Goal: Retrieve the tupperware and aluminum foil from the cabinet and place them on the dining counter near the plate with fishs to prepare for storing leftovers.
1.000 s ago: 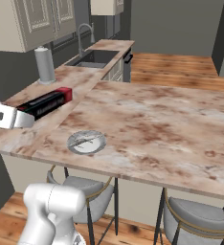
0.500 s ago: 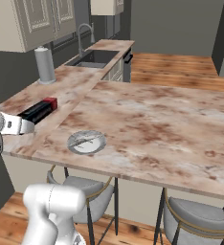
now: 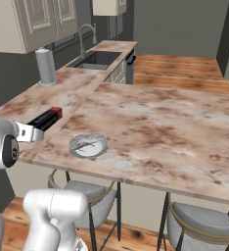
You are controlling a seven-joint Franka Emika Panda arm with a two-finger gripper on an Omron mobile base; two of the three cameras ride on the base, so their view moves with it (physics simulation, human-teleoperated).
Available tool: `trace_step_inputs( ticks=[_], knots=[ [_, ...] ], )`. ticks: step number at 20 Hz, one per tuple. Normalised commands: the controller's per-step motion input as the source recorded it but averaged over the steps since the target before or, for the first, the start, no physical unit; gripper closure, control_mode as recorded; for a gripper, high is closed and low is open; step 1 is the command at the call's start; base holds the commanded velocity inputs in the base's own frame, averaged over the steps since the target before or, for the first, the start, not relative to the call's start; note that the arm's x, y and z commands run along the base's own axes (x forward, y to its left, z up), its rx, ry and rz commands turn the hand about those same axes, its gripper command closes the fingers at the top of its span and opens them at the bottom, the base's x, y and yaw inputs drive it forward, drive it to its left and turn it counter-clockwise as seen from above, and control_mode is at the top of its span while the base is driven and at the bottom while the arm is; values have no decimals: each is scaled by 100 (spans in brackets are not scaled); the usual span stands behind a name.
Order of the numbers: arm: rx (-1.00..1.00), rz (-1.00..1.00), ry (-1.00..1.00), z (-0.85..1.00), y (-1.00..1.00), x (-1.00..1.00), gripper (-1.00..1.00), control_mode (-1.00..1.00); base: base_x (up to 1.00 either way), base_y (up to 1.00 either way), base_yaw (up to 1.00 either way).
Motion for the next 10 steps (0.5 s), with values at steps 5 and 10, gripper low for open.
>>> trace_step_inputs(
  ticks=[5, 10],
  knots=[
    [-2, 0, 25, -15, 37, 24, 100, -100, 0, 0, 0],
    [0, -1, 18, -21, 6, 33, 100, -100, 0, 0, 0]
  ],
)
